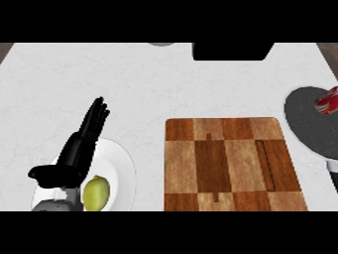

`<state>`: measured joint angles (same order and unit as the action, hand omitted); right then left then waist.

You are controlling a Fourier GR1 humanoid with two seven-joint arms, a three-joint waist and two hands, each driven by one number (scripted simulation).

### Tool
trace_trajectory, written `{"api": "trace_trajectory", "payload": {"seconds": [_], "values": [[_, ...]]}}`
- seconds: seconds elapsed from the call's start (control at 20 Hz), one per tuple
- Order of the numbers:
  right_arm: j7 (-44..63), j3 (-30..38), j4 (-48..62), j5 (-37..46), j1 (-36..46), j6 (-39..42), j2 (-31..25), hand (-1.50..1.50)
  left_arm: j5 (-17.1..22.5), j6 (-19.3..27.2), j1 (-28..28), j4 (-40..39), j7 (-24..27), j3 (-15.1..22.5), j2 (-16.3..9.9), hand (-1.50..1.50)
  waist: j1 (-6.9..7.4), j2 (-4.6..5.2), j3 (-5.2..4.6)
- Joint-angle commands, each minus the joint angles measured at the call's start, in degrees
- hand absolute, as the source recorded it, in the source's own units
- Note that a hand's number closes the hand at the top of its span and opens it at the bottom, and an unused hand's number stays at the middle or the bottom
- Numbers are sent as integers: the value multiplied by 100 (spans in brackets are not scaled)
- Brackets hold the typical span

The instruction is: Pick the can from the cutting board and place it in the pan

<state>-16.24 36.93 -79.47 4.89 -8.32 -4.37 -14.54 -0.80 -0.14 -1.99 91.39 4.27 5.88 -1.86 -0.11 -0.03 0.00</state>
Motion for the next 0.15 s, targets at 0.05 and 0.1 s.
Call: {"api": "trace_trajectory", "payload": {"seconds": [0.05, 0.1], "values": [[-57, -97, -192, 348, -38, -405, 48, -150, -84, 1, 125, -161, 216, 13, 56, 0, 2, 2, -1], [-292, -136, 304, 493, 151, -521, -15, -150, -216, 221, 5, 107, -194, 136, 176, 0, 12, 2, 1]]}}
